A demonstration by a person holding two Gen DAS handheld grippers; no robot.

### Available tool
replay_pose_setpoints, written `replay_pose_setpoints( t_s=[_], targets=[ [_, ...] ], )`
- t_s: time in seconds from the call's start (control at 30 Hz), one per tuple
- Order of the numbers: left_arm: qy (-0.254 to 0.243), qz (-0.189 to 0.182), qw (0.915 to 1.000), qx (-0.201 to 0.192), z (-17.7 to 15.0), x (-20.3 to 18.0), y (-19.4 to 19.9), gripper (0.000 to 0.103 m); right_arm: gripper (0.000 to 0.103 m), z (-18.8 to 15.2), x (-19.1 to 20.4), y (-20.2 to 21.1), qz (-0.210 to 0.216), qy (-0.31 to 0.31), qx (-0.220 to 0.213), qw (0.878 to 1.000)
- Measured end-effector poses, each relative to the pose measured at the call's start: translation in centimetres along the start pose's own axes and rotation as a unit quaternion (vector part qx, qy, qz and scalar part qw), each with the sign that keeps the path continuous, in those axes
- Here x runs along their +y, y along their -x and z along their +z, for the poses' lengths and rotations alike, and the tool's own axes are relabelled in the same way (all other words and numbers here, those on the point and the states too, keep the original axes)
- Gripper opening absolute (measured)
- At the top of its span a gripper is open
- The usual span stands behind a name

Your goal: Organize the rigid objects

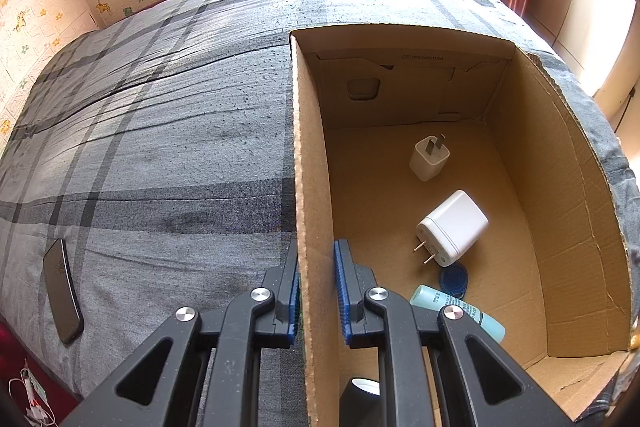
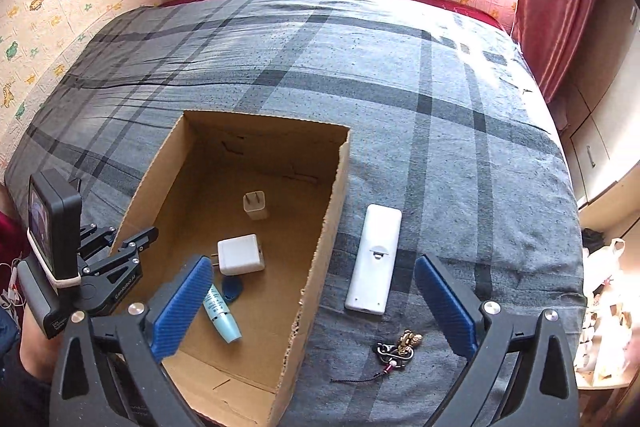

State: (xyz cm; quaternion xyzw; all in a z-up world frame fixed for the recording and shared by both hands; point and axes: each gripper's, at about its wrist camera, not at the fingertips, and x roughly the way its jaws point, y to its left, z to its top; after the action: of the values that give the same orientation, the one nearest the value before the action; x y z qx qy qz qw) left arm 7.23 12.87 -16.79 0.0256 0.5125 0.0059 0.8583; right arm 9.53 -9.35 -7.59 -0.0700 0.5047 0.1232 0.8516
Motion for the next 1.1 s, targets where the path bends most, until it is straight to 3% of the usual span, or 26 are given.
replay_pose_setpoints(
  t_s=[0.2,0.5,1.1],
  targets=[
    [0.000,0.000,1.0000,0.000,0.0,0.0,0.0,0.017,0.103,-1.8,-3.7,-0.8,-0.041,-0.025,0.014,0.999],
    [-0.001,0.001,1.0000,0.000,0.0,0.0,-0.1,0.017,0.103,-5.6,-7.2,-3.8,-0.068,-0.059,0.048,0.995],
    [-0.003,0.003,1.0000,0.001,0.0,-0.1,-0.1,0.017,0.103,-12.3,-8.7,-11.4,-0.063,-0.093,0.113,0.987]
  ],
)
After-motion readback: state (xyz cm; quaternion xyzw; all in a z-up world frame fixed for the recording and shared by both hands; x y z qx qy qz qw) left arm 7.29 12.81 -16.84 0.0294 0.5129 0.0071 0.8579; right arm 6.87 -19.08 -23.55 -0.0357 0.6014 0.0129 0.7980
